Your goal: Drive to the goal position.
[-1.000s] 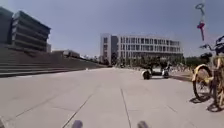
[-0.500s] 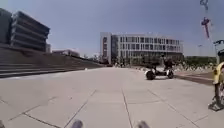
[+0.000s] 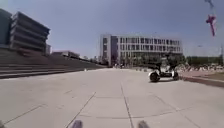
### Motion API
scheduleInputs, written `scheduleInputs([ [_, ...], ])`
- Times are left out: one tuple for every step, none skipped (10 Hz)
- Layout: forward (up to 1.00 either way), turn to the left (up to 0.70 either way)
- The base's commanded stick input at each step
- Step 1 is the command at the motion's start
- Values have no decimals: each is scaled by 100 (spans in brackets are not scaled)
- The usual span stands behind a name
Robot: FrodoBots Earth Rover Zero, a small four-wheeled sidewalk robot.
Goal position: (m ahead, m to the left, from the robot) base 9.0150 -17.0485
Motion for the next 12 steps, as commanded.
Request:
scheduleInputs([
  [85, 0],
  [85, 0],
  [85, 0],
  [85, 0],
  [85, 0],
  [85, 0],
  [85, -7],
  [85, -28],
  [85, -29],
  [85, 0],
  [85, 0],
  [85, 0],
])
